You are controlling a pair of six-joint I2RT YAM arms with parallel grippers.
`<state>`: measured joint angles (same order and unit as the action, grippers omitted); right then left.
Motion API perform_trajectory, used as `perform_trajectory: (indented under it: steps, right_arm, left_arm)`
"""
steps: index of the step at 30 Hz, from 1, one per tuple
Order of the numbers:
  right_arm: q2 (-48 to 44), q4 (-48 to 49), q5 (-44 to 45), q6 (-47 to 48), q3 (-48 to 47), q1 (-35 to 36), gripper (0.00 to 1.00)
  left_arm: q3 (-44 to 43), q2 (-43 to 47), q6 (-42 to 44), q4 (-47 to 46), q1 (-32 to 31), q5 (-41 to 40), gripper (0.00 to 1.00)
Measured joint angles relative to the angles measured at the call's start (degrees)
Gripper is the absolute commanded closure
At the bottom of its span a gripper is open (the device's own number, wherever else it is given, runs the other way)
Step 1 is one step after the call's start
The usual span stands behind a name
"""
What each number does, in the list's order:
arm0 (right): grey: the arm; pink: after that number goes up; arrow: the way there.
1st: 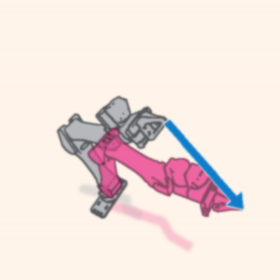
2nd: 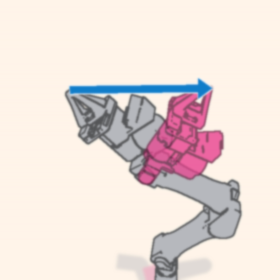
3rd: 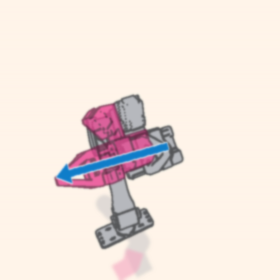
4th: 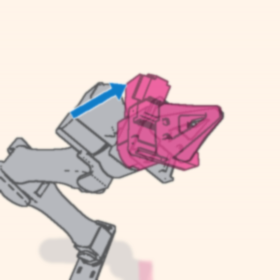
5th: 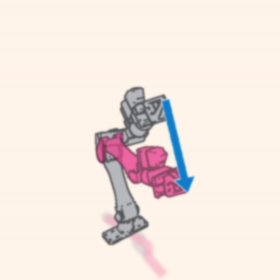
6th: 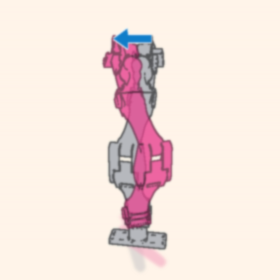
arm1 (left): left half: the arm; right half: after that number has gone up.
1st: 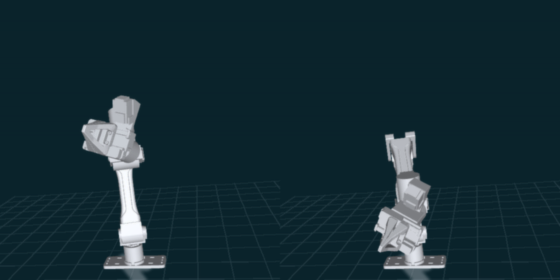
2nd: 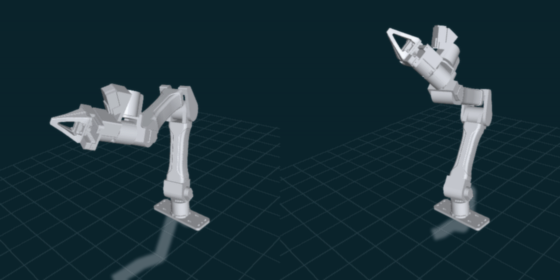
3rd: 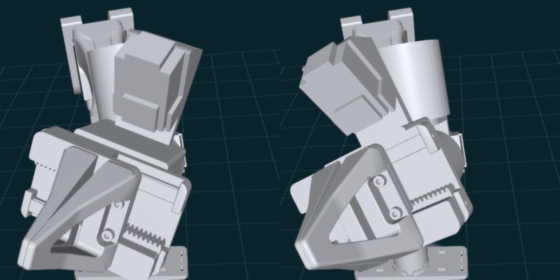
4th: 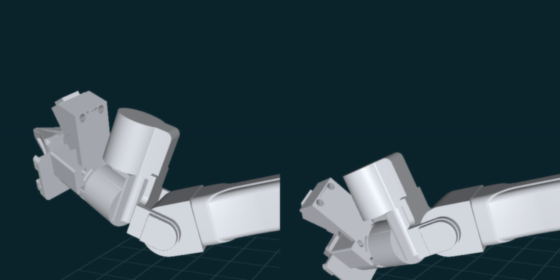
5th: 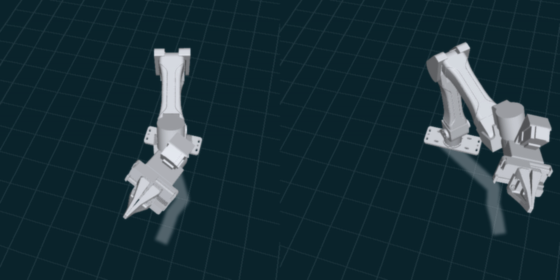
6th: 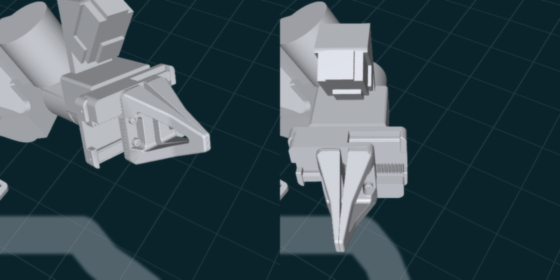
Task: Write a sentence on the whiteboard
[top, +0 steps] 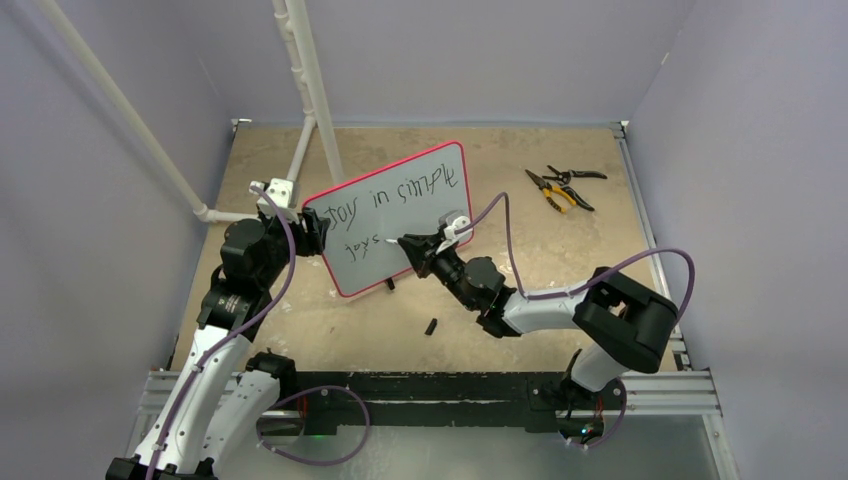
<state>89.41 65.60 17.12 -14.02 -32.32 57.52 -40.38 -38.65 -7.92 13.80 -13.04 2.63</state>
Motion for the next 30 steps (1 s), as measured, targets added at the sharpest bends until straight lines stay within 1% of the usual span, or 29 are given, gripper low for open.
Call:
perform_trajectory:
  steps: [30]
  right_arm:
    - [2.2, 0.0, 0.6, 0.0, -1.6, -0.1, 1.00]
  left_arm:
    - [0.0, 0.0, 0.0, 0.0, 0.0, 0.1, 0.45]
